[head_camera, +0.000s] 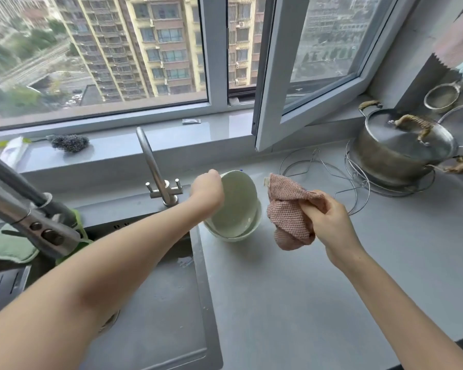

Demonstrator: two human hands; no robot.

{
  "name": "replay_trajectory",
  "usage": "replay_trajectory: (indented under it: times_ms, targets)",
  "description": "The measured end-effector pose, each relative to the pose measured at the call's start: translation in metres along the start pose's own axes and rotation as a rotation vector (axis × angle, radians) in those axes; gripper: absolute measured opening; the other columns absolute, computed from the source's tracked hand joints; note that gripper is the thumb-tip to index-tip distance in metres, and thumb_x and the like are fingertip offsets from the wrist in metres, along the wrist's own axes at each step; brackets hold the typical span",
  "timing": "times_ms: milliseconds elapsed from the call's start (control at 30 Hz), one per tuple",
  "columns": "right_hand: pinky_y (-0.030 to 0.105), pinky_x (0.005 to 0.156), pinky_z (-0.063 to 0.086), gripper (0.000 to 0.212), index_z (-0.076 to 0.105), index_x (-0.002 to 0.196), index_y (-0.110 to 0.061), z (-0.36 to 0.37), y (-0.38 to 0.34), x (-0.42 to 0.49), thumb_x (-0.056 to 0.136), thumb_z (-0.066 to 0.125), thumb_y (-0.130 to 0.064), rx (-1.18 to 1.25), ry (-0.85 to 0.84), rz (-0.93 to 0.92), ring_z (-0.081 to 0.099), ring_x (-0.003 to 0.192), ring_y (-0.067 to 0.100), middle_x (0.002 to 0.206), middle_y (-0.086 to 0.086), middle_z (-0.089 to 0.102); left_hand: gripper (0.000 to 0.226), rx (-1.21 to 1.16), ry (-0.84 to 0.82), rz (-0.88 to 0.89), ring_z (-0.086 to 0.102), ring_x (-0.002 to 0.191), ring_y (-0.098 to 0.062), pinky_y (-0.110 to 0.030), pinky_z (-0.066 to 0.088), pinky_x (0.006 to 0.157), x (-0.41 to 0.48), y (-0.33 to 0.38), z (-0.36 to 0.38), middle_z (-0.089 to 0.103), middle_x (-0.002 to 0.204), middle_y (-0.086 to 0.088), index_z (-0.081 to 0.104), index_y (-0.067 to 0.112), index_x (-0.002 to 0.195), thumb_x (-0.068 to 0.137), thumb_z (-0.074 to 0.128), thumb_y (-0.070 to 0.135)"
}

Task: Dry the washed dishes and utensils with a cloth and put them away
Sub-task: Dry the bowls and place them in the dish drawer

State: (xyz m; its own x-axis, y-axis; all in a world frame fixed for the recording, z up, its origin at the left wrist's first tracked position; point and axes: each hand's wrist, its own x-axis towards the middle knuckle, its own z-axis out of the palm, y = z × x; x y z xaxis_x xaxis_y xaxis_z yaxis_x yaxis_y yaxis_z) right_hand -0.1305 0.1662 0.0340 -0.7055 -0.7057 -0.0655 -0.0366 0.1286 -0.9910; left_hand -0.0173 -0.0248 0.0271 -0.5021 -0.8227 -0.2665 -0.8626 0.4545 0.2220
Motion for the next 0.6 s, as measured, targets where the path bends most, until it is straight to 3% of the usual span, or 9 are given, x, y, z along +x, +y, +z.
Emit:
replay_trajectory:
  times_ms: [67,133,200,267,333,433,533,600]
  targets:
    - [0.012,0.066,0.046,0.023,0.064,0.082,-0.021,0.001,-0.001,0.004,0.092,0.055,-0.004,0.015,0.006,-0.014,0.062,0.072,-0.004,0.078,-0.011,0.067,0.032,0.074,0.068,0.080,0.049,0.077,-0.032,-0.034,0.037,0.062,-0.007,0.008,0.001,0.057,0.097,-0.021,0.038,0.003,0.105,0.080,0.038,-0.017]
    - [0.009,0.064,0.045,0.023,0.063,0.081,-0.020,0.001,-0.002,0.006,0.092,0.055,-0.002,0.025,0.005,-0.029,0.060,0.068,-0.008,0.078,-0.010,0.066,0.049,0.199,0.096,0.144,0.054,0.076,-0.032,-0.034,0.036,0.061,-0.010,0.015,0.004,0.056,0.111,-0.027,0.033,0.002,0.124,0.079,0.039,-0.020]
    - [0.007,0.063,0.045,0.022,0.062,0.081,-0.018,0.001,-0.002,0.008,0.092,0.055,-0.001,0.030,0.003,-0.041,0.060,0.066,-0.009,0.077,-0.009,0.065,0.066,0.322,0.113,0.201,0.062,0.089,-0.036,-0.036,0.038,0.064,-0.012,0.019,0.007,0.037,0.135,-0.041,0.019,0.009,0.143,0.084,0.036,-0.018]
    - [0.008,0.064,0.045,0.022,0.063,0.081,-0.018,0.001,-0.001,0.010,0.092,0.055,-0.001,0.035,0.003,-0.049,0.060,0.067,-0.008,0.077,-0.009,0.065,0.074,0.410,0.114,0.244,0.060,0.101,-0.043,-0.038,0.043,0.070,-0.014,0.018,0.011,0.021,0.142,-0.044,0.007,0.018,0.150,0.089,0.031,-0.015]
    - [0.009,0.066,0.045,0.019,0.064,0.083,-0.016,0.000,0.000,0.010,0.091,0.056,-0.001,0.018,0.006,-0.068,0.060,0.068,-0.007,0.078,-0.008,0.066,0.073,0.424,0.126,0.264,0.054,0.110,-0.049,-0.041,0.049,0.075,-0.017,0.016,0.012,0.018,0.145,-0.041,0.005,0.024,0.150,0.091,0.030,-0.012]
    - [0.013,0.069,0.046,0.014,0.065,0.084,-0.012,0.000,0.003,0.011,0.090,0.058,-0.001,-0.038,0.043,-0.104,0.060,0.070,-0.003,0.077,-0.008,0.066,0.074,0.330,0.134,0.249,0.053,0.109,-0.048,-0.042,0.047,0.071,-0.021,0.011,0.010,0.022,0.144,-0.039,0.010,0.027,0.149,0.089,0.030,-0.013]
    - [0.030,0.078,0.051,0.006,0.068,0.088,-0.016,0.004,0.009,0.013,0.087,0.064,-0.011,-0.140,0.157,-0.138,0.065,0.083,0.011,0.083,-0.005,0.070,0.069,0.145,0.169,0.214,0.057,0.093,-0.039,-0.037,0.038,0.065,-0.026,0.007,0.001,0.047,0.119,-0.027,0.022,0.024,0.144,0.086,0.031,-0.011]
    - [0.035,0.076,0.049,0.007,0.070,0.090,-0.016,0.011,0.009,0.014,0.085,0.067,-0.021,-0.269,0.263,-0.166,0.065,0.086,0.020,0.087,-0.001,0.071,0.065,0.080,0.198,0.196,0.056,0.092,-0.038,-0.037,0.038,0.067,-0.031,0.005,-0.004,0.049,0.107,-0.021,0.027,0.021,0.142,0.085,0.032,-0.010]
